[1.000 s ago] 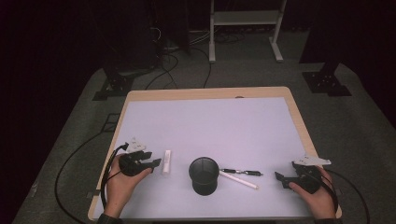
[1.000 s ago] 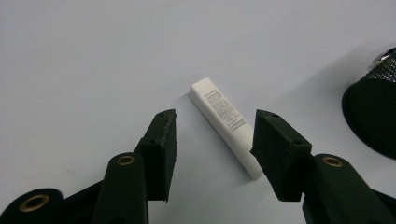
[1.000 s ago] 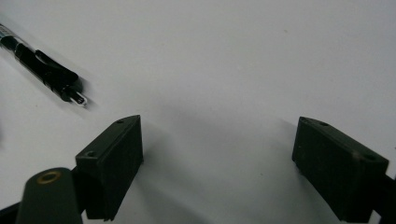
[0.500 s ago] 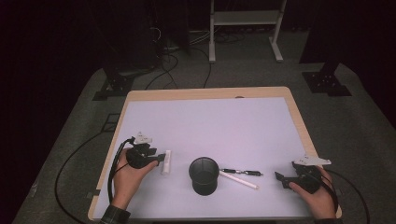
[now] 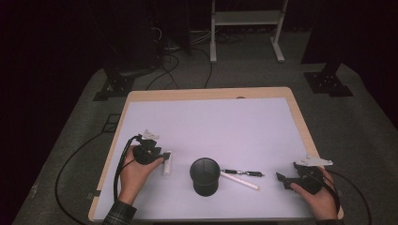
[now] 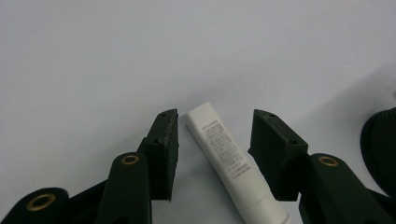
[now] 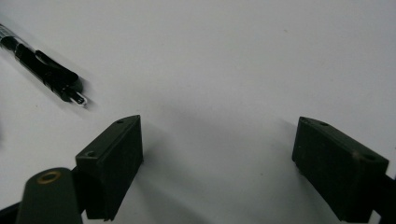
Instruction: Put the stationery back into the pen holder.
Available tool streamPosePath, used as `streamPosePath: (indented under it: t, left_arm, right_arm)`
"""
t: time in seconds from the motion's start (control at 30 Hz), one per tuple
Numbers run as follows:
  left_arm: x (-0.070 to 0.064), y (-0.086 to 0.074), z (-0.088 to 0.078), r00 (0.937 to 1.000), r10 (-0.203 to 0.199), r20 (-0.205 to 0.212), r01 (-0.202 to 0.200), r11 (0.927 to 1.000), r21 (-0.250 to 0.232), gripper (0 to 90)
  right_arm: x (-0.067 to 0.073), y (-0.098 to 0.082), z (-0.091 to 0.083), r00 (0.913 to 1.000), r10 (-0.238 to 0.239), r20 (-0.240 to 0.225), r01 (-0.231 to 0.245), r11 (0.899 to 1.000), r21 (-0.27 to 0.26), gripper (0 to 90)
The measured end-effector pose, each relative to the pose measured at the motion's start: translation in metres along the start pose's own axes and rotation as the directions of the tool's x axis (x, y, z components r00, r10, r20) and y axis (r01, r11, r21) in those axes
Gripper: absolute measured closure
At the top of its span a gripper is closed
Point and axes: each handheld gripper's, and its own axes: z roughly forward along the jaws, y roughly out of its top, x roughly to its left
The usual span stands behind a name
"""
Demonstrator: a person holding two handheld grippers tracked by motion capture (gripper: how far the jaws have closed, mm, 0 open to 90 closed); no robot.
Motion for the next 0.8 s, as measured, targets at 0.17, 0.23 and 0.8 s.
streamPosePath:
  t: [0.17,0.23,0.8]
  left_arm:
    - [-0.001,0.005,0.008,1.0,-0.003,-0.006,0.004,0.9998,0.018,51.8]
    - [-0.002,0.006,0.01,1.0,-0.005,-0.007,0.005,0.9997,0.026,51.9]
    - [-0.004,0.008,0.03,0.9997,-0.013,-0.019,0.015,0.9957,0.092,54.1]
  right_arm:
    - [0.0,0.0,0.0,1.0,-0.001,0.0,0.001,1.0,-0.001,15.3]
    - [0.0,0.0,0.0,1.0,0.0,0.0,0.0,1.0,-0.001,15.3]
    - [0.0,0.0,0.0,1.0,-0.001,0.0,0.001,1.0,0.0,15.3]
